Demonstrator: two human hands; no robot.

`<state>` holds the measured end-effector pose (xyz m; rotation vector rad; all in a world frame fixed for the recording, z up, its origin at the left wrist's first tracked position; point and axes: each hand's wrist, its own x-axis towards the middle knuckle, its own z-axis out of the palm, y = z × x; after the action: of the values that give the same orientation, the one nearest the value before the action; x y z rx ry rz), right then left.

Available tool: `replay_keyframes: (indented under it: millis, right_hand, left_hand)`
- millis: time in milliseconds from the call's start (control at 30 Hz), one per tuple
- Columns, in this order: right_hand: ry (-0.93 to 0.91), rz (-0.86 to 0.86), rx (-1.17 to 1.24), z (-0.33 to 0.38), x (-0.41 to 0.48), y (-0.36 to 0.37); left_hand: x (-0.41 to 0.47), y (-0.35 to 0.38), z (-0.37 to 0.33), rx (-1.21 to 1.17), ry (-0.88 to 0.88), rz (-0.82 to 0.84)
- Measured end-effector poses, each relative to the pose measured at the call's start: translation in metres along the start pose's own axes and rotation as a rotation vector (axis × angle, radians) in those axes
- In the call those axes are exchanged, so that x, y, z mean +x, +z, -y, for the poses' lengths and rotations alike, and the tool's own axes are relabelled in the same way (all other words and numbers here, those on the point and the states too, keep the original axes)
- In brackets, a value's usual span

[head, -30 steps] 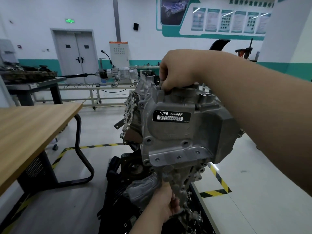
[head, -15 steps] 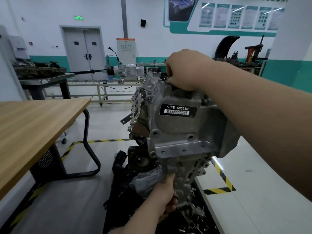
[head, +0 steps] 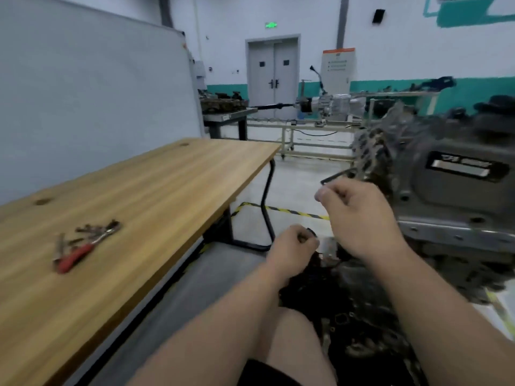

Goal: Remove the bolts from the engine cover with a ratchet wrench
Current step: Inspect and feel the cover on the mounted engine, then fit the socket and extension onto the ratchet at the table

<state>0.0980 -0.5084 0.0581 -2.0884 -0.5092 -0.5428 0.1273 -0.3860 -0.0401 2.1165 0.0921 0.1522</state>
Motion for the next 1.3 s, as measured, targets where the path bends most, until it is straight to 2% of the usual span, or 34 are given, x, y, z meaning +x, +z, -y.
replay_keyframes:
  millis: [100,167,300,400,500,567,700,867,1000,1067,1133,1233,1300]
  right_hand:
    - [0.175,0.238,0.021,0.0,-0.008,0.072]
    - [0.185,0.384,0.0,0.013,-0.012,0.116]
    - [-0.023,0.67,-0.119,0.064,-0.018,0.186]
    - [-0.147,0.741,-0.152,0.096,-0.017,0.228]
    - [-0.218,0.755,-0.163,0.117,-0.01,0.27]
    - [-0.187,0.749,-0.163,0.128,0.004,0.3]
    - [-0.054,0.732,-0.156,0.149,0.035,0.355]
    - [-0.095,0.839,-0.369,0.16,0.052,0.395]
    - [-0.041,0.86,-0.299,0.156,0.064,0.396]
    - [-0.018,0.849,-0.227,0.15,0.069,0.391]
    - [0.068,0.8,-0.059,0.137,0.073,0.388]
    - [0.314,0.771,0.255,0.121,0.075,0.383]
    - [0.271,0.777,0.13,0.128,0.075,0.387]
  left_hand:
    - [-0.023,-0.095,0.024,0.25,0.009,-0.175]
    - [-0.041,-0.154,0.045,0.427,-0.041,-0.289]
    - [-0.074,-0.254,0.091,0.651,-0.211,-0.488]
    - [-0.089,-0.315,0.129,0.818,-0.342,-0.661]
    - [-0.103,-0.353,0.171,0.818,-0.388,-0.769]
    - [-0.105,-0.365,0.191,0.76,-0.463,-0.777]
    - [-0.095,-0.37,0.2,0.71,-0.703,-0.63]
    - [-0.087,-0.379,0.199,0.774,-0.791,-0.551]
    - [-0.085,-0.383,0.194,0.803,-0.875,-0.512]
    - [-0.085,-0.385,0.195,0.763,-0.864,-0.544]
    - [-0.086,-0.389,0.194,0.589,-0.794,-0.667]
    - [-0.081,-0.393,0.191,0.154,-0.645,-0.872]
    - [-0.076,-0.392,0.188,-0.198,-0.543,-0.998]
